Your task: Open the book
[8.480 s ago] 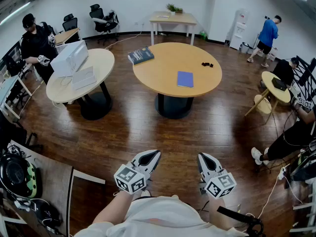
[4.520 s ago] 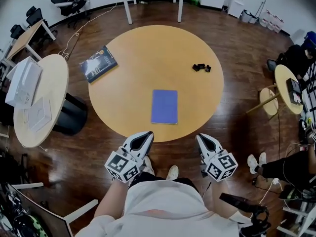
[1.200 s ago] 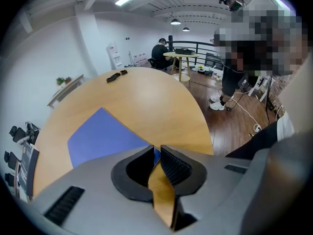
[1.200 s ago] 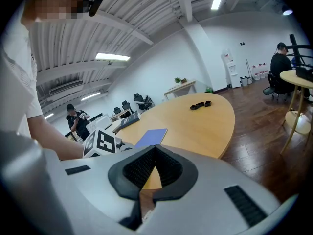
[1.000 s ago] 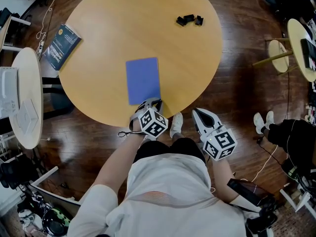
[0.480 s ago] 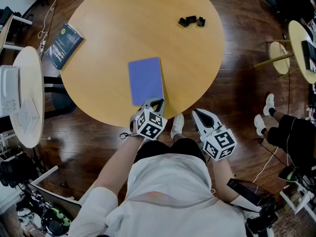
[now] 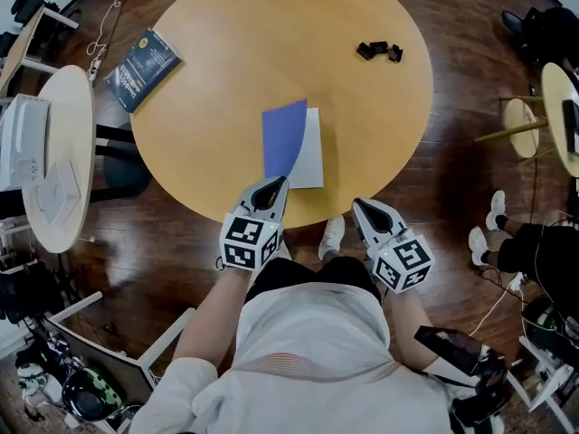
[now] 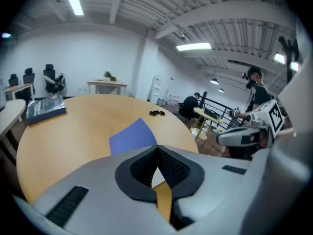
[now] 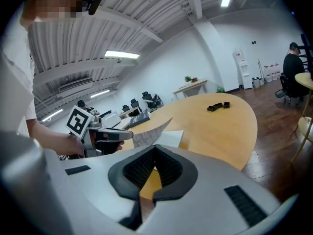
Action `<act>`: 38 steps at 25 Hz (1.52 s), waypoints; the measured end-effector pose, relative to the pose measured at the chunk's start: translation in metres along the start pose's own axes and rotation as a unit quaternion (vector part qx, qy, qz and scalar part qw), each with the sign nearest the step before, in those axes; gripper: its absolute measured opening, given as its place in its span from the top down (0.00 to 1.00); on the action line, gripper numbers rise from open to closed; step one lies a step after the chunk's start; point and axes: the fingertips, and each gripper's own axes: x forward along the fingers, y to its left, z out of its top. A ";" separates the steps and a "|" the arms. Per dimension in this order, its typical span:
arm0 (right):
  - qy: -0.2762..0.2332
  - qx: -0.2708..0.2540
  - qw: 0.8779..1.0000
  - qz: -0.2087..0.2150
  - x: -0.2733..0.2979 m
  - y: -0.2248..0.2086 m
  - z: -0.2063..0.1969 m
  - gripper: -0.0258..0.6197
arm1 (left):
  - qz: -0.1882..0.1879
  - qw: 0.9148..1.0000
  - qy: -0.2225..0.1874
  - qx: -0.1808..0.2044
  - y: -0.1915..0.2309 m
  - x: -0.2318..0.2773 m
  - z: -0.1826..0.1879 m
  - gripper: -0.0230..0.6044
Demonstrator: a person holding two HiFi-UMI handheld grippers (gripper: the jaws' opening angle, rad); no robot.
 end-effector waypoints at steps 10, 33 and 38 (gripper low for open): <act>0.007 -0.015 1.000 0.022 0.032 0.042 0.003 0.96 | 0.140 0.982 -0.034 -0.120 0.120 -0.077 -0.032 0.95; 0.027 -0.025 0.999 0.004 0.071 0.085 0.001 0.96 | 0.159 0.969 0.133 -0.138 0.204 -0.060 -0.157 0.92; 0.026 -0.027 0.999 0.003 0.070 0.087 0.001 0.96 | 0.168 0.966 0.117 -0.159 0.209 -0.070 -0.156 0.92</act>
